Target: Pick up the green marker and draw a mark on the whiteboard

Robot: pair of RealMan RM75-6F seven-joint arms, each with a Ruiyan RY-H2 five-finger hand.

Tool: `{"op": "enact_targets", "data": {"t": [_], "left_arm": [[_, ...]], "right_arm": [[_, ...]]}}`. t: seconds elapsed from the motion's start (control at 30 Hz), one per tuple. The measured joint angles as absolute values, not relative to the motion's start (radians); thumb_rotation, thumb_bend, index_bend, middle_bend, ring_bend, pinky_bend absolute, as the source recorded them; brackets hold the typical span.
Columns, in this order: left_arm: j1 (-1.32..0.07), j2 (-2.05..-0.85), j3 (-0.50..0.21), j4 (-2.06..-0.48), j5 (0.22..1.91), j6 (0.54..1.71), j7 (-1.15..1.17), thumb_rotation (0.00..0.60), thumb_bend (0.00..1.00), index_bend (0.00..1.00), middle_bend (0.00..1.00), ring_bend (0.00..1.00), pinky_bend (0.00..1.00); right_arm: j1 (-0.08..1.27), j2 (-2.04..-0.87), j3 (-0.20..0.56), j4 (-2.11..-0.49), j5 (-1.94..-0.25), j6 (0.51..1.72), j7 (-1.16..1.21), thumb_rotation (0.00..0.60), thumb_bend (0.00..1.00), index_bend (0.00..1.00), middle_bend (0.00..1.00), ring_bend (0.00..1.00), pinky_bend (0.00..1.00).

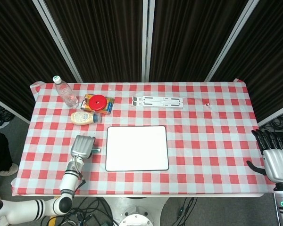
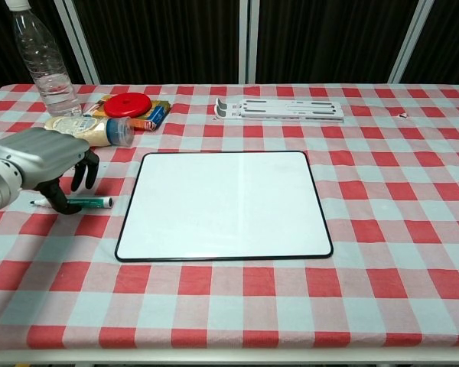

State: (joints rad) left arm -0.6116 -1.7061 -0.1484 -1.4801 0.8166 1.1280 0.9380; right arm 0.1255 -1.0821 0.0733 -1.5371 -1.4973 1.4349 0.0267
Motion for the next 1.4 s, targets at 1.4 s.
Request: {"op": "enact_targets", "data": {"t": [1.4], "left_arm": [[-0.648, -1.616, -0.150, -1.582, 0.959, 1.053, 0.529, 0.600, 0.48, 0.56, 0.57, 0.78, 0.89]], "right_arm": [[0.112, -1.076, 0.069, -1.537, -1.497, 1.446, 0.033, 0.600, 0.09, 0.00, 0.10, 0.00, 0.00]]}}
